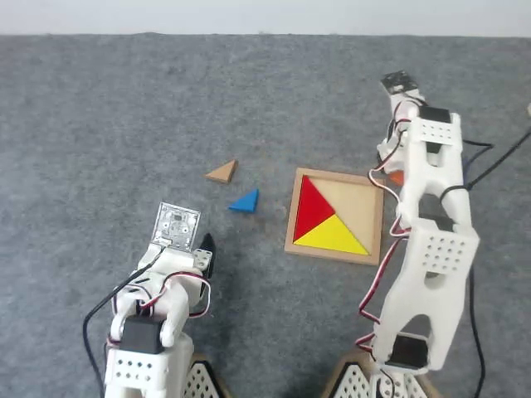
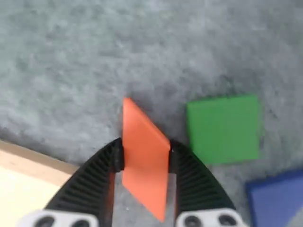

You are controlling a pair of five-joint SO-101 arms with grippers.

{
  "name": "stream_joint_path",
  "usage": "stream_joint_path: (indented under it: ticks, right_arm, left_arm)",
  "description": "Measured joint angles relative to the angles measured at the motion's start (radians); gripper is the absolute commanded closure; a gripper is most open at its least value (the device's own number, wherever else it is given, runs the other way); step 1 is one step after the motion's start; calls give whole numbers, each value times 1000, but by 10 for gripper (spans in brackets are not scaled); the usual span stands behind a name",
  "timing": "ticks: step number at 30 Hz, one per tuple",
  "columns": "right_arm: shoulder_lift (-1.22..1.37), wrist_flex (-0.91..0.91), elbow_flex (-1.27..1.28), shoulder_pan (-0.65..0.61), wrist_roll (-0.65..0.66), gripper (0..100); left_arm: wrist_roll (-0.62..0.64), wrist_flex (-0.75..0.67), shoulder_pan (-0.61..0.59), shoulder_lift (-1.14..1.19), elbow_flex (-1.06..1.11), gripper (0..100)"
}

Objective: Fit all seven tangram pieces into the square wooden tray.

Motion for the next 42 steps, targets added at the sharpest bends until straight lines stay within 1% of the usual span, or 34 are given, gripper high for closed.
stream_joint_path:
  ticks: [4, 7, 9, 12, 17, 21, 24, 28, 32, 34, 36, 39, 42]
  right_arm:
    - [2, 86, -72, 34, -80, 991]
    - [2, 195, -155, 69, -161, 991]
    - [2, 285, -207, 109, -221, 991]
    - [-5, 396, -241, 173, -255, 991]
    - [-40, 505, -244, 284, -244, 991]
    - [-80, 517, -236, 402, -206, 990]
    - [-150, 519, -203, 466, -176, 990]
    - [-296, 529, -121, 483, -137, 990]
    - [-489, 529, 40, 453, -127, 990]
    - [-597, 508, 157, 427, -126, 990]
    - [-695, 419, 307, 417, -126, 990]
    - [-775, 196, 583, 419, -143, 991]
    - [-767, -44, 821, 402, -175, 991]
  left_arm:
    - [0, 0, 0, 0, 0, 892]
    - [0, 0, 0, 0, 0, 892]
    - [0, 0, 0, 0, 0, 892]
    - [0, 0, 0, 0, 0, 892]
    - [0, 0, 0, 0, 0, 892]
    - [0, 0, 0, 0, 0, 892]
    - [0, 0, 0, 0, 0, 892]
    - [0, 0, 0, 0, 0, 892]
    - [0, 0, 0, 0, 0, 892]
    - [0, 0, 0, 0, 0, 892]
    - [0, 0, 0, 0, 0, 892]
    - [0, 0, 0, 0, 0, 892]
    - [0, 0, 0, 0, 0, 892]
